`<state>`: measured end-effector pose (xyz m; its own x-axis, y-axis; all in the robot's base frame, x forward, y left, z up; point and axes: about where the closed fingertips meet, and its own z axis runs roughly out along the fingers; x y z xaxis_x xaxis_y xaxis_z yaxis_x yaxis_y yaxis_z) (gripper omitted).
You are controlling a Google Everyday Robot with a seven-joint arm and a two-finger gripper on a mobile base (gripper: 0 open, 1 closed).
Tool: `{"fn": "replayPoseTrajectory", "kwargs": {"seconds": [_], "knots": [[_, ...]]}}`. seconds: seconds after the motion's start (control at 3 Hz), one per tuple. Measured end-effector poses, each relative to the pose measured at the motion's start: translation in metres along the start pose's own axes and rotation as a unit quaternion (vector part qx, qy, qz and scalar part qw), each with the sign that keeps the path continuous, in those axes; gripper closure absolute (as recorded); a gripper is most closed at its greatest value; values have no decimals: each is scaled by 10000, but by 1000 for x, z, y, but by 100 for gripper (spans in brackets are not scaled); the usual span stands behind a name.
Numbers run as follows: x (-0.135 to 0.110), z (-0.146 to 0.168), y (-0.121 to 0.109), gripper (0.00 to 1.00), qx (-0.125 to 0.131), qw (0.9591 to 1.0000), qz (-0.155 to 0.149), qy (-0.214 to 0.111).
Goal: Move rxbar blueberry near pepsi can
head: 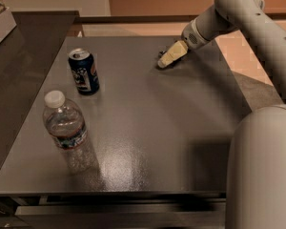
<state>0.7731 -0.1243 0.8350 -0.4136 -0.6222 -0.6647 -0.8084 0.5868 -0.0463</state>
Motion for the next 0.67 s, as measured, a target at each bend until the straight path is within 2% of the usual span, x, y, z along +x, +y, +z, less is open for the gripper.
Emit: {"fn": "replayPoseTrajectory", "kwargs": {"seconds": [0.33, 0.67], "knots": [[3, 3, -5, 0, 55, 9999, 92, -8], [5, 4, -8, 17, 91, 9999, 131, 2]]}}
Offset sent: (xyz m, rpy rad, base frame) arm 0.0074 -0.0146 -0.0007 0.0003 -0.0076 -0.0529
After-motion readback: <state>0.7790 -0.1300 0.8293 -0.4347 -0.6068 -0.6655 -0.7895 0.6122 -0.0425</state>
